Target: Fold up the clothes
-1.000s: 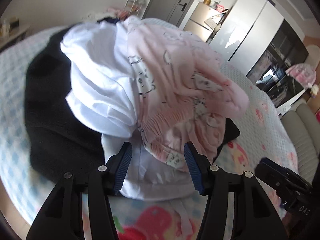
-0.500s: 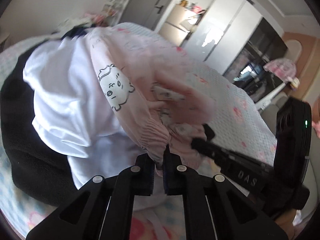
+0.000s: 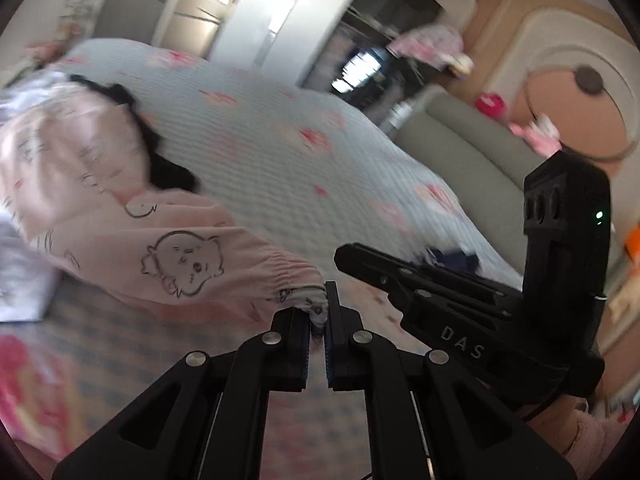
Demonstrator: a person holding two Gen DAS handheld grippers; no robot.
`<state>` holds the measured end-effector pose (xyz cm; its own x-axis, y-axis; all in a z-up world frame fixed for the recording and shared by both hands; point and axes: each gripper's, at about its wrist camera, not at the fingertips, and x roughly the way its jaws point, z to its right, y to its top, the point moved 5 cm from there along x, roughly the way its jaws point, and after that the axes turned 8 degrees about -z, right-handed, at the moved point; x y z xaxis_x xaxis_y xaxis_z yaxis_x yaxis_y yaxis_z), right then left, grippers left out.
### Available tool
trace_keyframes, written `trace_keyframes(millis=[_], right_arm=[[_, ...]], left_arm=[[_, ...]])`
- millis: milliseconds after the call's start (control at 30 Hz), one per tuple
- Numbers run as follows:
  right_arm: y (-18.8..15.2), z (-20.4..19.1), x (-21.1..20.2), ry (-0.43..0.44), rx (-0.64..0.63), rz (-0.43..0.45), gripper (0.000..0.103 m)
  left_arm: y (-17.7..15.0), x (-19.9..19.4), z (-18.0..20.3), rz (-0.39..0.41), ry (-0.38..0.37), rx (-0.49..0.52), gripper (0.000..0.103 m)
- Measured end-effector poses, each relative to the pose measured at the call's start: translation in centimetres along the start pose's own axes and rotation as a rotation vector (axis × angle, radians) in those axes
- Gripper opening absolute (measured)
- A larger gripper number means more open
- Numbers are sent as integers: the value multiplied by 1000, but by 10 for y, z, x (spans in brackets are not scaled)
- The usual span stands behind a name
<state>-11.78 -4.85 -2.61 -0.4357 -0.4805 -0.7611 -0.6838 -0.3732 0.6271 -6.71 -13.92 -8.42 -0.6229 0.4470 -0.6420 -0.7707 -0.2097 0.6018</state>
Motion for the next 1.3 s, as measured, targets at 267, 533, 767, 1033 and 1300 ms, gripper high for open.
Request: trace_keyframes(millis=[267, 533, 767, 1033, 1300], right_arm=[[-78, 127, -80, -192, 172, -61, 4], [-112, 171, -104, -105, 343, -74, 20], [-129, 135, -65, 39, 288, -174, 41], [-141, 108, 27, 89, 229, -335, 50], [-140, 98, 65, 161, 281, -366, 55]], left_arm=[[-29, 84, 140, -147, -217, 92, 5], [-40, 50, 142, -108, -260, 104, 5], [-94, 29, 11, -224, -8, -176, 8], [-102, 3, -20, -168, 91, -192, 42], [-99, 54, -26, -299, 267, 21, 64]])
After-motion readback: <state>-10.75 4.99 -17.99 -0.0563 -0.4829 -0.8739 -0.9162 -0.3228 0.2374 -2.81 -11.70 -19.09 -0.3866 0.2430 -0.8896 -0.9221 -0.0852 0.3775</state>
